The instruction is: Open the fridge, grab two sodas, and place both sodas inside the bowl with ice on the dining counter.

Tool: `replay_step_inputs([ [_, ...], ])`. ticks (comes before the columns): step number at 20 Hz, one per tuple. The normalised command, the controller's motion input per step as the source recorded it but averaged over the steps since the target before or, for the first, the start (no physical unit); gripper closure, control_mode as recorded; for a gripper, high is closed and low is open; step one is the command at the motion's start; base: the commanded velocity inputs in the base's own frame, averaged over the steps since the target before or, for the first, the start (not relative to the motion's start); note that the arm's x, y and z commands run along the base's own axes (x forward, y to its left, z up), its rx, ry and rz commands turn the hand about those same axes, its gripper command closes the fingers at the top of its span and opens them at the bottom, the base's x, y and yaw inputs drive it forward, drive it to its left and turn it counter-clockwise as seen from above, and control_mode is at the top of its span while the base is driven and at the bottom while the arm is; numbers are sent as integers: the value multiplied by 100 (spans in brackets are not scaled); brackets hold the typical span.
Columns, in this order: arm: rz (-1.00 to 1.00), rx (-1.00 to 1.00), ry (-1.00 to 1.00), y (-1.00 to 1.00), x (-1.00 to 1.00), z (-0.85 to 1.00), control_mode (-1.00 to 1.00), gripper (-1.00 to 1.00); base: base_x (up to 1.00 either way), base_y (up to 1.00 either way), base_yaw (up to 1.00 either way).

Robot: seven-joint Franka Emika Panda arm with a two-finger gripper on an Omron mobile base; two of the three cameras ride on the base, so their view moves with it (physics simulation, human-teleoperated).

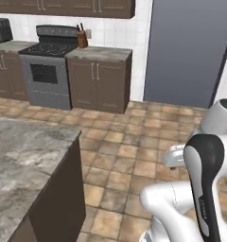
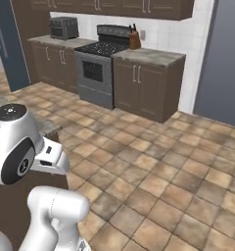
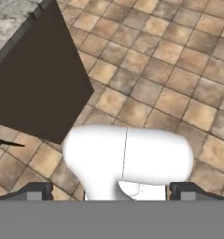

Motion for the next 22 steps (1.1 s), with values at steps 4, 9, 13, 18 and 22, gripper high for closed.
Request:
replay_step_inputs([
  [4,0,0,0,0,0,0,100,-100,100,-52,34],
  [9,0,0,0,0,0,0,100,-100,92,-62,33],
  [13,0,0,0,0,0,0,100,-100,85,-66,32],
  [18,0,0,0,0,0,0,100,-100,86,-62,34],
  [22,0,0,0,0,0,0,100,-100,88,-57,35],
])
